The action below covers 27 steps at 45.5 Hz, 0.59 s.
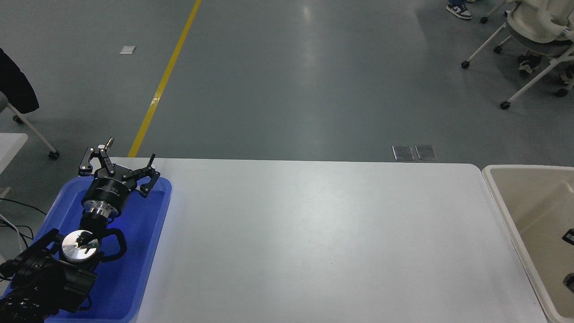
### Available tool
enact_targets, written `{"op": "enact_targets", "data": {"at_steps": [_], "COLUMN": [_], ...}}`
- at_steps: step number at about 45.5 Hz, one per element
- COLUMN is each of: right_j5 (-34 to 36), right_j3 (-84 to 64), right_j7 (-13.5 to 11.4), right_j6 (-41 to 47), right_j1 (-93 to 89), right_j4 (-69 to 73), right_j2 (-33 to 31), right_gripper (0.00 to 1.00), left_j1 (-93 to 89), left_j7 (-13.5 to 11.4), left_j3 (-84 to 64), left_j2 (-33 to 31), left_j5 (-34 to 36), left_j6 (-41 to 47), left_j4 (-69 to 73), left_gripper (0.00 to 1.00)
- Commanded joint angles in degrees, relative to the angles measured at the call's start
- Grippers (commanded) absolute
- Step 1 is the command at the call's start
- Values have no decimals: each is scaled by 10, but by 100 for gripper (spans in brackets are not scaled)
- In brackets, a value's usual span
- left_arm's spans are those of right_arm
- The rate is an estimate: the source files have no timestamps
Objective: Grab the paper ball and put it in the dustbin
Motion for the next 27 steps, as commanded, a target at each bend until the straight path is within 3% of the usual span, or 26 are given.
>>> {"op": "enact_targets", "data": {"at_steps": [1, 8, 27], "right_j5": [1, 1, 1], "right_j3": [1, 17, 270], "right_j7": [0, 0, 2], "right_j6": [-2, 7, 4], "right_j1": [-1, 20, 129], "right_j4": [0, 17, 42], "right_j2": [8, 10, 15], "right_gripper": [99, 100, 100], "left_j1": [0, 0, 0], "left_j7": [0, 1, 0], "left_j3": [0, 1, 0], "left_j2": [0, 0, 0], "left_j5": [0, 0, 0], "left_j6": [0, 0, 0], "left_j4": [0, 0, 0], "left_gripper": [100, 100, 100]}}
